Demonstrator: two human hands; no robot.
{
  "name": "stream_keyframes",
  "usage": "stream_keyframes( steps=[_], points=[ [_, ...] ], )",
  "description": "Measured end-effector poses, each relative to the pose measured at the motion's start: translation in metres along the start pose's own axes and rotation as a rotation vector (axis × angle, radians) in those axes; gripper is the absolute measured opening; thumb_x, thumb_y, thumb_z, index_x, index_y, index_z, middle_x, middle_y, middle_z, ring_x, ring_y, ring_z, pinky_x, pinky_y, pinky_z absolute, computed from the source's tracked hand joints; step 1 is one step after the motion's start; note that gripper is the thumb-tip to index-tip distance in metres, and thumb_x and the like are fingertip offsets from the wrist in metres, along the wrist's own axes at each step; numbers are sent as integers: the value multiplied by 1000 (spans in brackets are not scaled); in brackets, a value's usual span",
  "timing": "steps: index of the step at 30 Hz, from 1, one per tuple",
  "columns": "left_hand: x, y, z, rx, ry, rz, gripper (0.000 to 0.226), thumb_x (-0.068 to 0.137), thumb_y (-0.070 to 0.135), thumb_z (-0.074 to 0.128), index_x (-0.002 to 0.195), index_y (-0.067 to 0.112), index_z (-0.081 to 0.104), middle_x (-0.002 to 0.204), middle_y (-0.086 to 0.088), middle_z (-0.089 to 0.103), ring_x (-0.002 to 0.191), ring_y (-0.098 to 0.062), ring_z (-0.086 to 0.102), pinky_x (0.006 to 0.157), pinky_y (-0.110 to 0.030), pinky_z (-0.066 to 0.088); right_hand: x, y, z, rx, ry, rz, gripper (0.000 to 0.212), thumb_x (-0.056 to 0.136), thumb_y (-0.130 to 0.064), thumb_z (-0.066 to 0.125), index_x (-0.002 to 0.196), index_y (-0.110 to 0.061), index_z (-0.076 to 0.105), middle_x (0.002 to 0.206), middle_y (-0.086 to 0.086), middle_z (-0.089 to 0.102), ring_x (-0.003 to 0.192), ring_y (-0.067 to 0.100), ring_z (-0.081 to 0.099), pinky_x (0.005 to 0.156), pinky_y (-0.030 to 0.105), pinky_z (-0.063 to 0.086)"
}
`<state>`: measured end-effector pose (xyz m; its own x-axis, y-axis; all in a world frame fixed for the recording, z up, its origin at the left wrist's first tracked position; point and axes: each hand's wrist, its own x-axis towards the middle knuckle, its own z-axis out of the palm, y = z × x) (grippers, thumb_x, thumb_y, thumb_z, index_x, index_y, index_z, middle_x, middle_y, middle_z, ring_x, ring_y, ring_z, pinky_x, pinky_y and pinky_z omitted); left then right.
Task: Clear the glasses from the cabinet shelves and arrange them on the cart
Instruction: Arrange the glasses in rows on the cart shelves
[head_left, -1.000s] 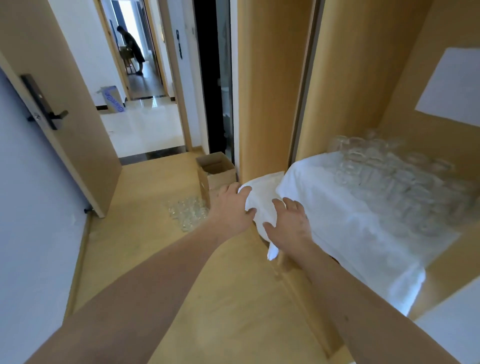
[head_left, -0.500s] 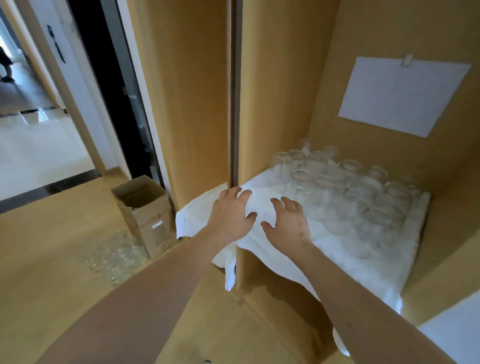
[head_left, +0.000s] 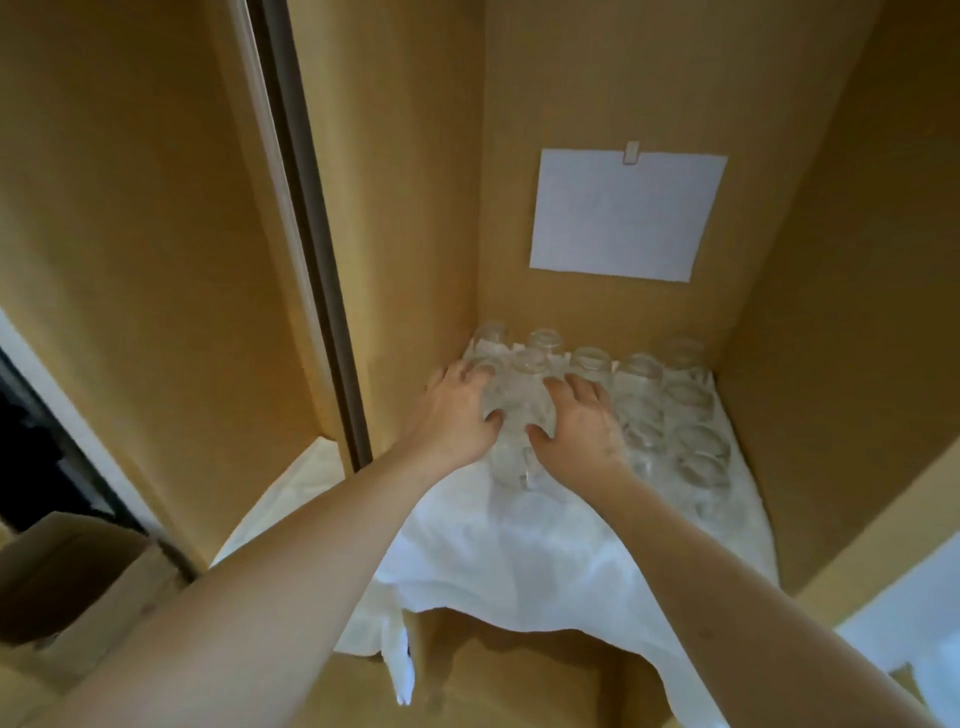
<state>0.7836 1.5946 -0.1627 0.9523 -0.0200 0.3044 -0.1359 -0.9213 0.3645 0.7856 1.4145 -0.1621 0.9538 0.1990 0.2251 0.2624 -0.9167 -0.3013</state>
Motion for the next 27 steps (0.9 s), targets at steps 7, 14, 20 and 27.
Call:
stream_keyframes(
  steps=[7,14,20,27],
  points=[
    [71,32,17,-36,-58,175,62,91,43,62,147,22,46,150,-9,46,135,-35,40,110,-44,38,32,42,-20,-34,78,195,65,94,-43,61,150,-18,40,155,9,39,145,34,29,118,45,29],
    [140,73,55,-78,-100,284,61,93,40,63,148,19,47,152,-13,44,139,-34,37,113,-45,36,82,114,-44,-54,153,307,62,92,-40,63,147,-17,44,147,10,47,133,35,42,109,42,38],
    [199,101,87,-78,-134,325,64,93,40,63,150,20,44,153,-14,41,141,-34,34,114,-43,36,135,170,-49,7,173,377,61,91,-33,66,147,-15,46,146,12,48,132,34,43,108,39,39],
    [249,118,122,-33,-180,339,65,91,40,65,150,21,44,153,-12,42,139,-33,36,111,-44,38,196,212,-40,42,102,424,65,92,-36,65,149,-14,42,146,15,45,133,36,41,108,43,41]
  ],
)
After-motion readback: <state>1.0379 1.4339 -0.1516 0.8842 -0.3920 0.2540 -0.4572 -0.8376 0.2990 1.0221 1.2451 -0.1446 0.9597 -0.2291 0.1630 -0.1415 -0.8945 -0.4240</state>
